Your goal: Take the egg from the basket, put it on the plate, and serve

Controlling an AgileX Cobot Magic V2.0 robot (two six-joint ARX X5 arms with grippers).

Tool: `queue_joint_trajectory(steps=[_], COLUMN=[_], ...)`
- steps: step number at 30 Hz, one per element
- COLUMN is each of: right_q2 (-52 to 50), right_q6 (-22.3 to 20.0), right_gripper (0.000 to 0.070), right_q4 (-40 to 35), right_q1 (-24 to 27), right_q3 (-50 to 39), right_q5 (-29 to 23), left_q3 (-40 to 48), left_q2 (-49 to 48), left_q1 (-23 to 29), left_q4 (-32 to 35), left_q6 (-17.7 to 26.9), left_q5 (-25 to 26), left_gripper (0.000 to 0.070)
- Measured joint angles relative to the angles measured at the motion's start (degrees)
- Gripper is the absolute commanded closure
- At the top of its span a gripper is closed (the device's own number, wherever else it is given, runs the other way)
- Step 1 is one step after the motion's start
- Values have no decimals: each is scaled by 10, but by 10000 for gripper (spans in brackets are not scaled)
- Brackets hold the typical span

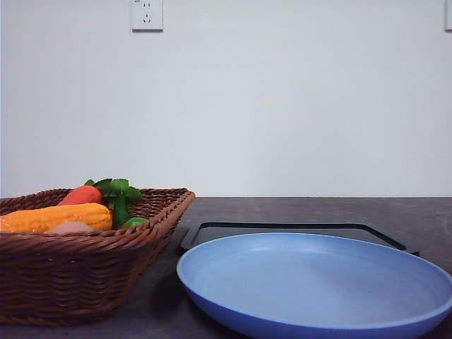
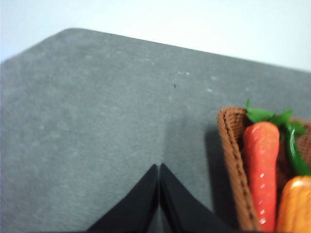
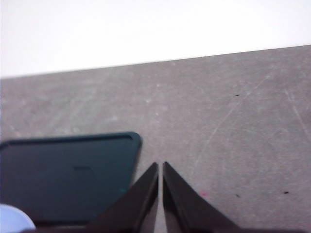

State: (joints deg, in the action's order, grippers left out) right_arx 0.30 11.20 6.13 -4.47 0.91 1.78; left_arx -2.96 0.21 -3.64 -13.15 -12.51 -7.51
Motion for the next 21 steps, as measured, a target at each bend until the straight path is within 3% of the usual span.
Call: queue_joint_trajectory(steps=[6, 12, 21], right_q2=[0, 0, 9], right_q6=[61, 93, 115], right_gripper=[700, 700, 700], right_q4=[-2, 2, 78], right_q1=[0, 0, 0], right_q3=[0, 3, 72], right_q5=[6, 44, 47], left_q3=[3, 3, -53], left_q2=[0, 2, 63], left_q1=[0, 0, 0], left_q4=[9, 9, 0], left_q6=[-83, -100, -132], left_q5=[9, 83, 142], left_gripper=[700, 700, 700])
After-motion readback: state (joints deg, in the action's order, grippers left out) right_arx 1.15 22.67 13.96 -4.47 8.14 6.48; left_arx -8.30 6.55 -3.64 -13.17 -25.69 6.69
